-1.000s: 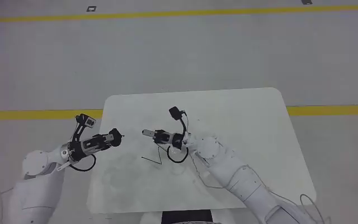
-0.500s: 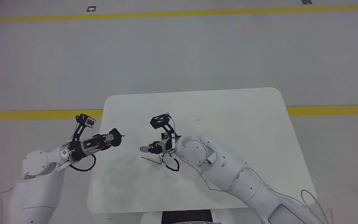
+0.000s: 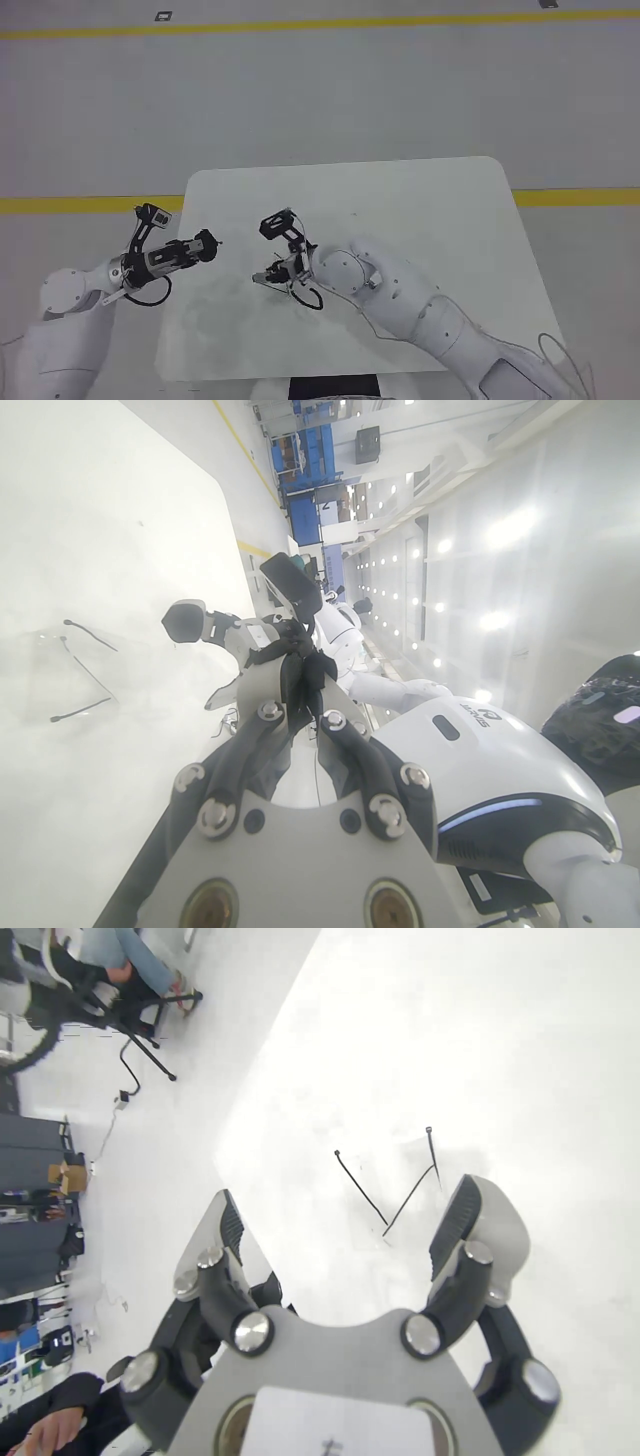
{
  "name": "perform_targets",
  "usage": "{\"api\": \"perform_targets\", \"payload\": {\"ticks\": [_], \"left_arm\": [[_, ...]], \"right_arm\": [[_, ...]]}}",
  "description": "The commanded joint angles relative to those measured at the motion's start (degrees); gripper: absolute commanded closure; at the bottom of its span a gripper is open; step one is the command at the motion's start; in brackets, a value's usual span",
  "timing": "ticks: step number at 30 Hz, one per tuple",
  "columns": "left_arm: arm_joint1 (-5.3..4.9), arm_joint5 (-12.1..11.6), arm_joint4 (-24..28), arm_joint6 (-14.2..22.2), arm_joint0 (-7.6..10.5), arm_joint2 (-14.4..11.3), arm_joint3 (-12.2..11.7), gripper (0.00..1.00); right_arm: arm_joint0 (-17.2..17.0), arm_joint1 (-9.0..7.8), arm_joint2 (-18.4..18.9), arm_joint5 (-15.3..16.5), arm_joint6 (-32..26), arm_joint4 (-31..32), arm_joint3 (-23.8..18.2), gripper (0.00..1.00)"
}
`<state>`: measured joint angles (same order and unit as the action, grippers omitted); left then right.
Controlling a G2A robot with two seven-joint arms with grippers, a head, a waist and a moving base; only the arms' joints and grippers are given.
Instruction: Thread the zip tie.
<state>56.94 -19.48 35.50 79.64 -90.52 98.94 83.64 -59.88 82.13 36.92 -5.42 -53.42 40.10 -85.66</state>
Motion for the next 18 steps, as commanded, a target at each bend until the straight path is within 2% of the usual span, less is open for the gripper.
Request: {"api": "perform_targets", "payload": {"ticks": [1, 5, 12, 18], "left_arm": [[0.0, 0.0, 0.0, 0.0, 0.0, 0.0, 0.0, 1.0], [0.0, 0.0, 0.0, 0.0, 0.0, 0.0, 0.0, 1.0], [0.0, 0.0, 0.0, 0.0, 0.0, 0.0, 0.0, 1.0], [0.0, 0.0, 0.0, 0.0, 0.0, 0.0, 0.0, 1.0]], "right_arm": [[0.9, 0.17, -0.7, -0.5, -2.6, 0.8, -0.2, 0.0], [3.2, 0.9, -2.9, -1.7, -7.2, 2.3, 0.4, 0.0], [8.6, 3.7, -8.0, -1.8, -11.3, 2.4, 4.6, 0.0], [8.6, 3.7, -8.0, -1.8, -11.3, 2.4, 4.6, 0.0]]}}
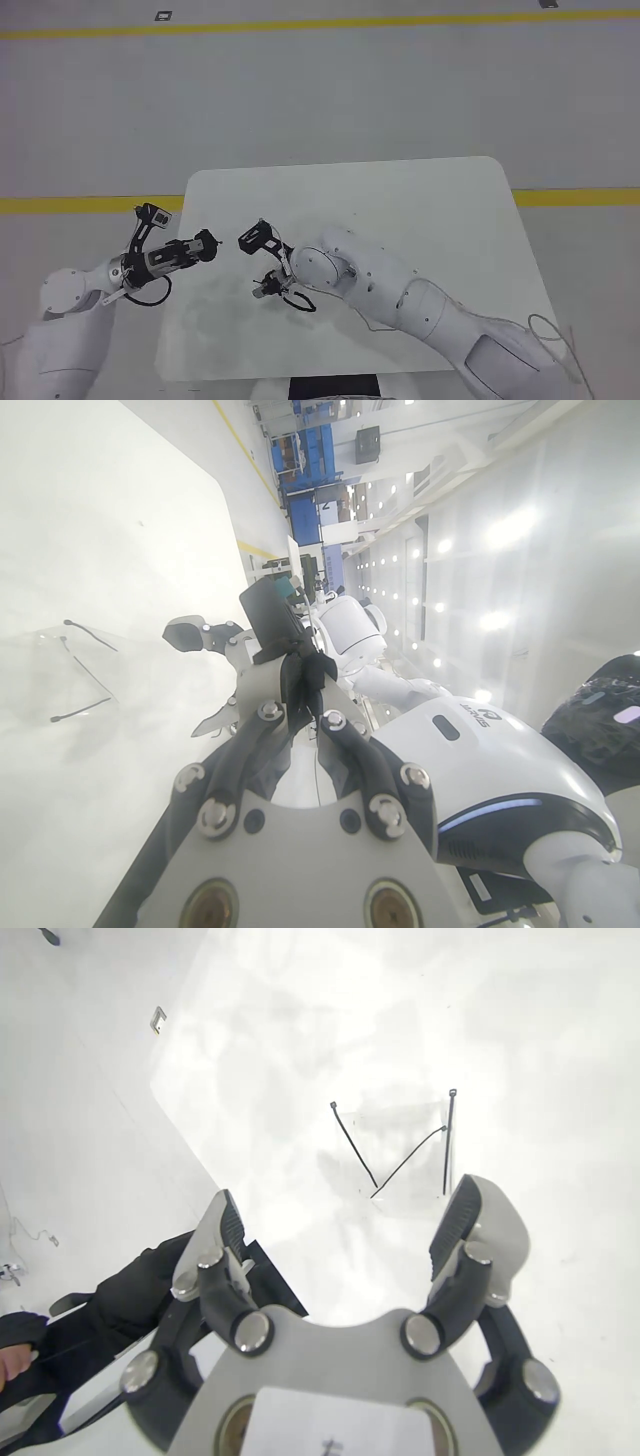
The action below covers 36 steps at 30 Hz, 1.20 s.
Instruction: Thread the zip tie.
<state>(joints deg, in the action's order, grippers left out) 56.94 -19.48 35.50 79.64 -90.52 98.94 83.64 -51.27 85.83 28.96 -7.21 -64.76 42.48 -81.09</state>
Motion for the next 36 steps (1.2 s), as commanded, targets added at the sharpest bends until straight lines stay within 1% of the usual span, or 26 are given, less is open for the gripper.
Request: {"api": "perform_targets", "payload": {"ticks": [1, 4, 6, 11, 14, 18, 23, 28, 36], "left_arm": [[0.0, 0.0, 0.0, 0.0, 0.0, 0.0, 0.0, 1.0], [0.0, 0.0, 0.0, 0.0, 0.0, 0.0, 0.0, 1.0], [0.0, 0.0, 0.0, 0.0, 0.0, 0.0, 0.0, 1.0], [0.0, 0.0, 0.0, 0.0, 0.0, 0.0, 0.0, 1.0], [0.0, 0.0, 0.0, 0.0, 0.0, 0.0, 0.0, 1.0], [0.0, 0.0, 0.0, 0.0, 0.0, 0.0, 0.0, 1.0], [0.0, 0.0, 0.0, 0.0, 0.0, 0.0, 0.0, 1.0], [0.0, 0.0, 0.0, 0.0, 0.0, 0.0, 0.0, 1.0], [0.0, 0.0, 0.0, 0.0, 0.0, 0.0, 0.0, 1.0]], "right_arm": [[0.0, 0.0, 0.0, 0.0, 0.0, 0.0, 0.0, 0.0], [-0.1, -0.01, 0.0, 0.1, 0.3, 0.1, 0.1, 0.0], [-0.6, 0.04, -0.4, 0.9, 0.5, 0.4, 0.4, 0.0], [1.0, 1.05, -2.0, -1.0, -2.8, 1.5, 0.7, 0.0], [2.1, 2.05, -3.2, -1.9, -4.5, 1.3, 1.2, 0.0], [3.7, 3.63, -4.8, -3.1, -6.7, 0.2, 3.4, 0.0], [6.1, 6.26, -6.8, -5.9, -8.5, -1.4, 8.0, 0.0], [7.9, 9.0, -7.9, -9.1, -7.4, -3.1, 13.0, 0.0], [7.9, 9.12, -7.9, -9.4, -7.2, -3.2, 13.4, 0.0]]}}
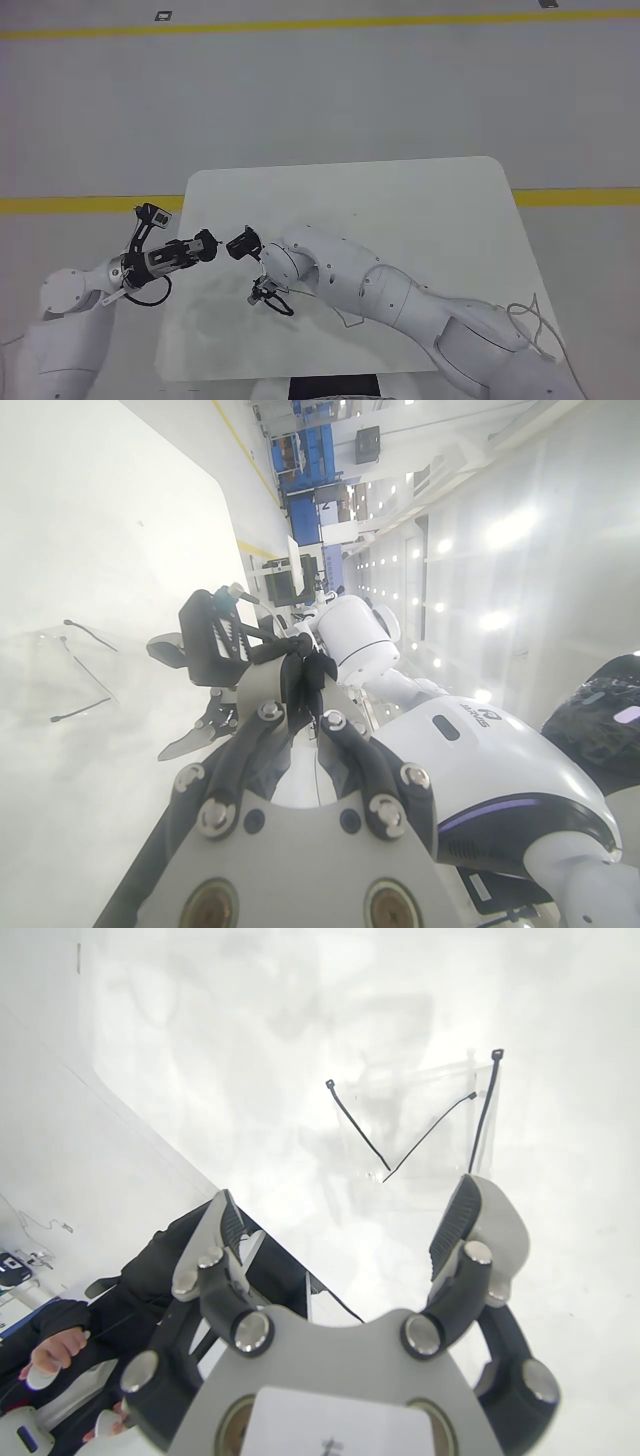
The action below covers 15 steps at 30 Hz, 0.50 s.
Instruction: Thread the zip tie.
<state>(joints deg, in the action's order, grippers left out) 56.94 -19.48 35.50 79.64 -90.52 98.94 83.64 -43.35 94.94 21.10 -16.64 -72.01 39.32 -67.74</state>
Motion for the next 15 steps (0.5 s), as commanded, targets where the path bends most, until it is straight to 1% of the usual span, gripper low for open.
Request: {"api": "perform_targets", "payload": {"ticks": [1, 4, 7, 15], "left_arm": [[0.0, 0.0, 0.0, 0.0, 0.0, 0.0, 0.0, 1.0], [0.0, 0.0, 0.0, 0.0, 0.0, 0.0, 0.0, 1.0], [0.0, 0.0, 0.0, 0.0, 0.0, 0.0, 0.0, 1.0], [0.0, 0.0, 0.0, 0.0, 0.0, 0.0, 0.0, 1.0]], "right_arm": [[0.0, 0.0, 0.0, 0.0, 0.0, 0.0, 0.0, 0.0], [-1.1, -0.05, 0.0, 0.6, 1.8, 0.4, 0.7, 0.0], [-1.2, 0.21, 0.3, -0.6, 1.9, 0.9, 1.2, 0.0], [-1.0, 1.35, 0.8, -1.6, 2.6, 0.9, 2.9, 0.0]]}}
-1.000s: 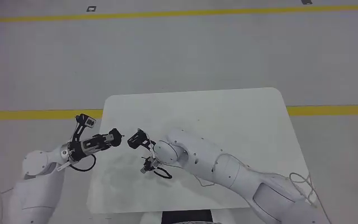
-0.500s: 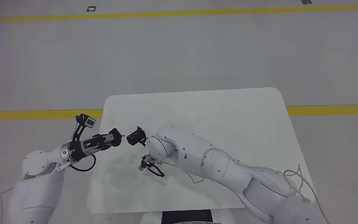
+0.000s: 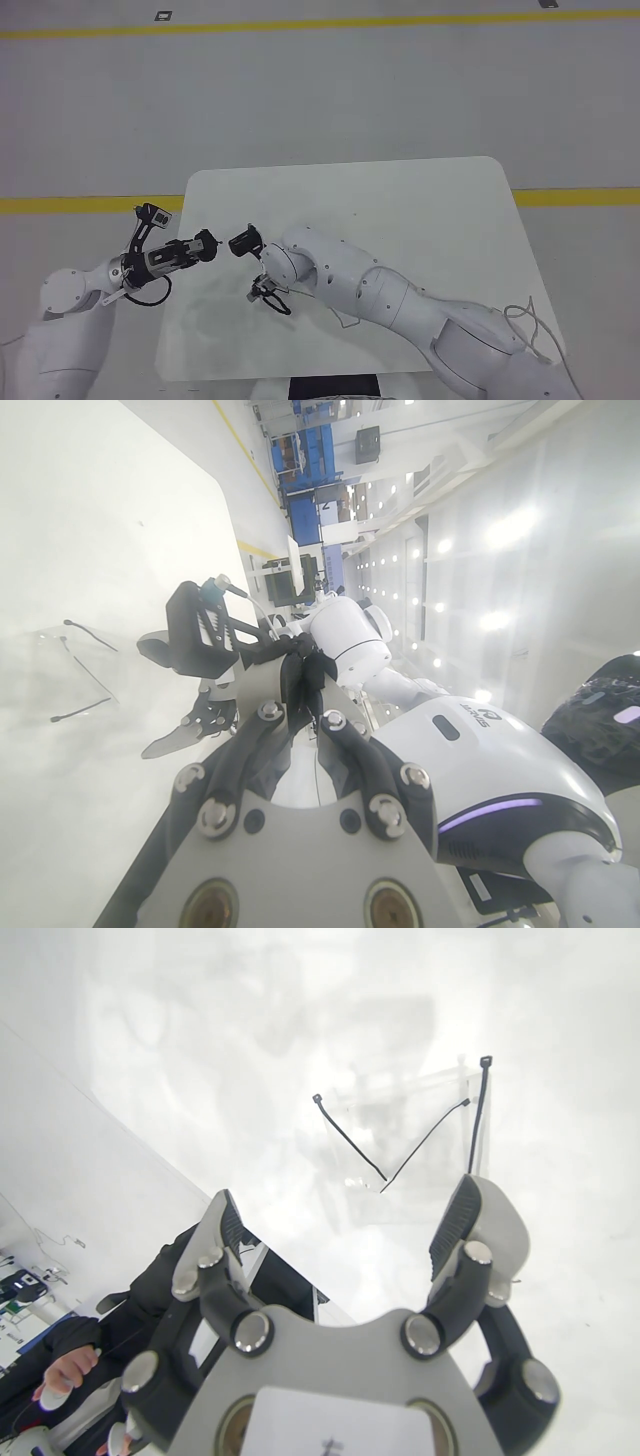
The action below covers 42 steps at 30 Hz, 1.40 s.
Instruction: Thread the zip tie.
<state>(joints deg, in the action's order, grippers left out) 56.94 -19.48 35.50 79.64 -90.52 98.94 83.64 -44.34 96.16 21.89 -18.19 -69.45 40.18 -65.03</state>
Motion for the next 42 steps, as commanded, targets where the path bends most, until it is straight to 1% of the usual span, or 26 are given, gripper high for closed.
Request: {"api": "perform_targets", "payload": {"ticks": [1, 2, 4, 6, 7, 8, 9, 11, 14, 19, 25, 29, 33, 38, 42], "left_arm": [[0.0, 0.0, 0.0, 0.0, 0.0, 0.0, 0.0, 1.0], [0.0, 0.0, 0.0, 0.0, 0.0, 0.0, 0.0, 1.0], [0.0, 0.0, 0.0, 0.0, 0.0, 0.0, 0.0, 1.0], [0.0, 0.0, 0.0, 0.0, 0.0, 0.0, 0.0, 1.0], [0.0, 0.0, 0.0, 0.0, 0.0, 0.0, 0.0, 1.0], [0.0, 0.0, 0.0, 0.0, 0.0, 0.0, 0.0, 1.0], [0.0, 0.0, 0.0, 0.0, 0.0, 0.0, 0.0, 1.0], [0.0, 0.0, 0.0, 0.0, 0.0, 0.0, 0.0, 1.0], [0.0, 0.0, 0.0, 0.0, 0.0, 0.0, 0.0, 1.0], [0.0, 0.0, 0.0, 0.0, 0.0, 0.0, 0.0, 1.0], [0.0, 0.0, 0.0, 0.0, 0.0, 0.0, 0.0, 1.0], [0.0, 0.0, 0.0, 0.0, 0.0, 0.0, 0.0, 1.0], [0.0, 0.0, 0.0, 0.0, 0.0, 0.0, 0.0, 1.0], [0.0, 0.0, 0.0, 0.0, 0.0, 0.0, 0.0, 1.0], [0.0, 0.0, 0.0, 0.0, 0.0, 0.0, 0.0, 1.0]], "right_arm": [[0.1, 0.29, -0.1, -0.1, 0.2, 0.1, 0.5, 0.0], [0.1, 0.5, -0.1, -0.2, 0.3, 0.1, 1.0, 0.0], [0.2, 0.83, -0.1, -0.4, 0.3, 0.2, 1.7, 0.16], [0.2, 1.19, -0.2, -0.6, 0.3, 0.3, 2.6, 0.29], [0.3, 1.34, -0.2, -0.7, 0.4, 0.3, 3.0, 0.38], [0.3, 1.53, -0.2, -0.8, 0.4, 0.3, 3.4, 0.44], [0.3, 1.66, -0.2, -0.9, 0.5, 0.4, 3.7, 0.48], [0.3, 1.9, -0.2, -1.1, 0.6, 0.6, 4.3, 0.52], [0.2, 2.21, -0.1, -1.3, 0.7, 1.0, 5.0, 0.55], [0.2, 2.7, 0.4, -1.3, 0.2, 2.6, 6.5, 0.57], [-0.1, 3.22, 1.5, -1.3, -0.8, 5.1, 7.7, 0.56], [-0.5, 3.54, 2.7, -1.3, -1.9, 7.5, 8.5, 0.59], [-1.0, 3.82, 4.2, -1.3, -2.9, 9.9, 9.1, 0.59], [-2.1, 4.17, 6.1, -1.3, -4.0, 12.8, 8.4, 0.6], [-3.0, 4.5, 6.2, -1.3, -5.4, 14.3, 6.6, 0.62]]}}
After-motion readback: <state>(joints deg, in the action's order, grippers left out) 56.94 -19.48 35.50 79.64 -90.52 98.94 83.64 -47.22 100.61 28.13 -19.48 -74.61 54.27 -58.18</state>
